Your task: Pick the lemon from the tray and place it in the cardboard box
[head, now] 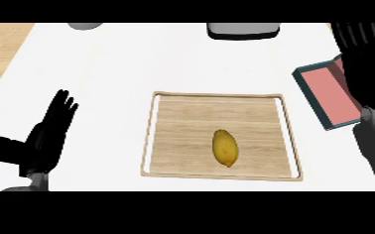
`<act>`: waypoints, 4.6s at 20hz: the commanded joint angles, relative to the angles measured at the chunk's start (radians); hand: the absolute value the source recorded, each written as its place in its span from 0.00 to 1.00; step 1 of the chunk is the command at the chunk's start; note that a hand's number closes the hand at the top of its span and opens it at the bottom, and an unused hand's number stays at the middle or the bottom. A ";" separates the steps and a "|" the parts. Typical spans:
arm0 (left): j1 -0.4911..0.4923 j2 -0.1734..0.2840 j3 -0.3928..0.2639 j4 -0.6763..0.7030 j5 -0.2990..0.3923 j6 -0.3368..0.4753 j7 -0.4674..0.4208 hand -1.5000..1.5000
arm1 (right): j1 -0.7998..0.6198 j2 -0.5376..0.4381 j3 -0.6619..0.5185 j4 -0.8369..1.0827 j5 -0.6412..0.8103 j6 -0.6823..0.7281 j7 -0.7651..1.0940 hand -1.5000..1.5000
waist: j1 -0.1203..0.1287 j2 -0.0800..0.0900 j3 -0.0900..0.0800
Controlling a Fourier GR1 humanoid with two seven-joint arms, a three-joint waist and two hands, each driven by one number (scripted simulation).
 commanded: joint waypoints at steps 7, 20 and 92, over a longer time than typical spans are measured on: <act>-0.058 0.004 0.026 -0.099 -0.016 0.076 0.047 0.50 | 0.434 -0.178 -0.004 0.121 0.308 -0.176 0.034 1.00 | -0.046 0.035 -0.031; -0.101 -0.025 -0.063 -0.235 -0.086 0.175 0.249 0.50 | 0.790 -0.188 0.099 -0.279 0.527 -0.324 0.180 0.00 | 0.022 0.007 -0.014; -0.147 -0.193 0.095 -0.261 -0.254 0.020 0.356 0.50 | 0.473 0.419 0.317 -0.149 1.034 0.152 0.787 0.00 | 0.025 0.010 -0.010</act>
